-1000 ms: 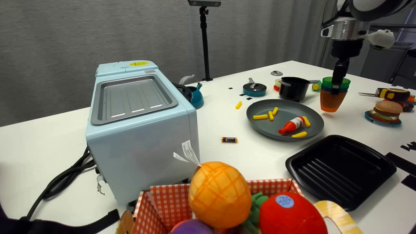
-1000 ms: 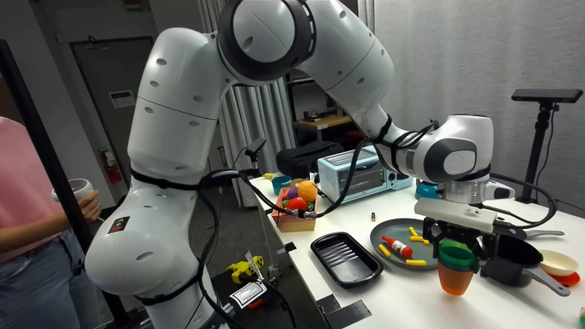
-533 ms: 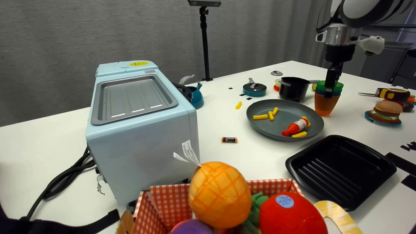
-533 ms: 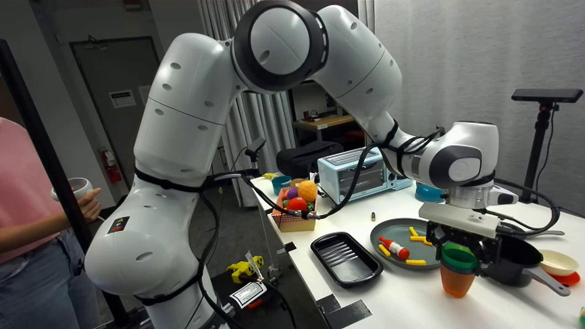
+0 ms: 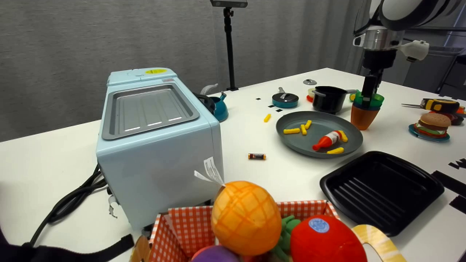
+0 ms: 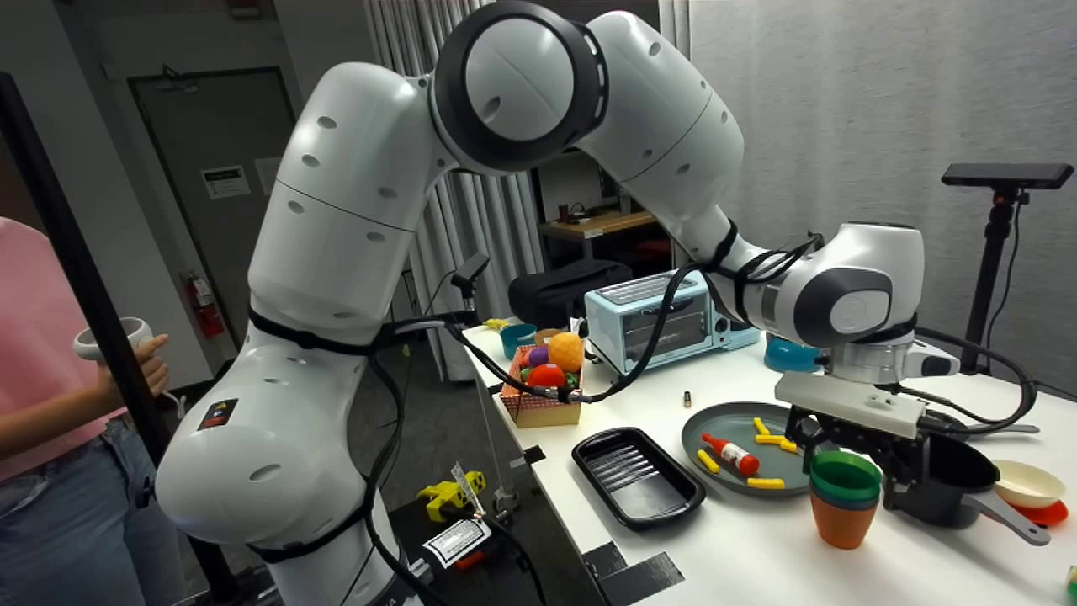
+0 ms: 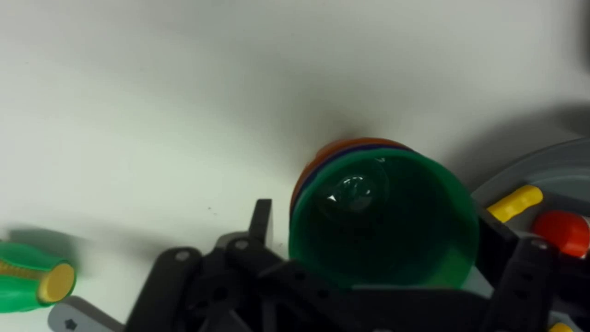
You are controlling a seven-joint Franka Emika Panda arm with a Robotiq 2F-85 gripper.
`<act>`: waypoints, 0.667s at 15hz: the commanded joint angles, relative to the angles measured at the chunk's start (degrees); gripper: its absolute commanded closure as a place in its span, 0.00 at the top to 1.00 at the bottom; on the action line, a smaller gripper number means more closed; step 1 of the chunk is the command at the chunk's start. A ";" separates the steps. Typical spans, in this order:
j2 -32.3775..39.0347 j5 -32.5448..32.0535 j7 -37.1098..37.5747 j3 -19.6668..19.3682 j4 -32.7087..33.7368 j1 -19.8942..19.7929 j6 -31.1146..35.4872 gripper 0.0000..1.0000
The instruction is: Pour the contents of the green cup onto the plate
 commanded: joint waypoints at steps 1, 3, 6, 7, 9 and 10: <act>-0.68 0.48 -1.05 0.08 -0.54 -0.22 1.07 1.00; -1.89 -0.50 -0.76 -0.09 -1.93 0.52 1.74 1.00; -3.66 0.01 -1.94 0.89 -3.50 0.68 1.44 1.00; -4.40 0.01 -2.14 1.16 -4.27 0.81 1.72 1.00; -6.09 -0.85 -1.89 1.16 -6.23 1.64 2.98 1.00; -7.02 -1.67 -1.55 0.95 -7.32 2.27 4.03 1.00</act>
